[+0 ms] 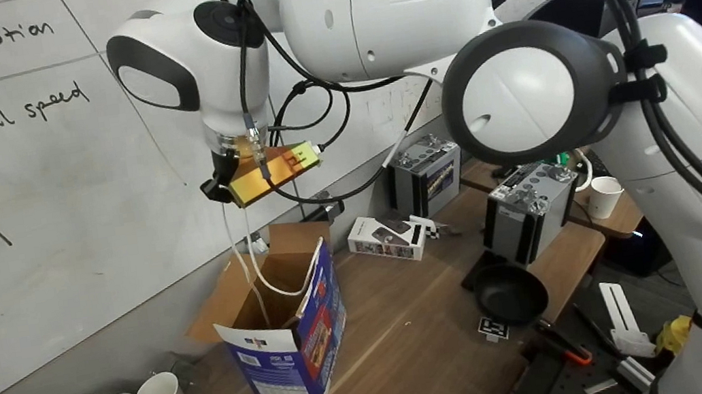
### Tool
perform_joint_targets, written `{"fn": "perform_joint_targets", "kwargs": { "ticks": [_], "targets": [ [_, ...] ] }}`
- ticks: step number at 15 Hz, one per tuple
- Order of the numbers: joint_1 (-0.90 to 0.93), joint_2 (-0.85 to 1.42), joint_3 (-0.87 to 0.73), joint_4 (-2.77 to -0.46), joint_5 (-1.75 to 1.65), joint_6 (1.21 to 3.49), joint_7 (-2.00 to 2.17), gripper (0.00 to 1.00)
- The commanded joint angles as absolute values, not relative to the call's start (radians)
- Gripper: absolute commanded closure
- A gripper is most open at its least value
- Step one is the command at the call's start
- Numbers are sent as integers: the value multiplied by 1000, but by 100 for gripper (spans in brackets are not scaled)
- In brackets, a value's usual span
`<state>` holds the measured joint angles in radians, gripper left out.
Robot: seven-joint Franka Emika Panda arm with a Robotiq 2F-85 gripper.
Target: Pick the ropes and put them in the box
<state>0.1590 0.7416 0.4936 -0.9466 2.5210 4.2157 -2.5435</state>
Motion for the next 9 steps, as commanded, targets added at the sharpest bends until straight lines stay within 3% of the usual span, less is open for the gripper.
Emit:
{"fn": "perform_joint_targets", "kwargs": {
  "ticks": [1,9],
  "targets": [
    [104,684,542,-1081,2521,4233,-2486,64],
    [50,579,517,-1349,2519,4228,-2387,3]
  ]
}}
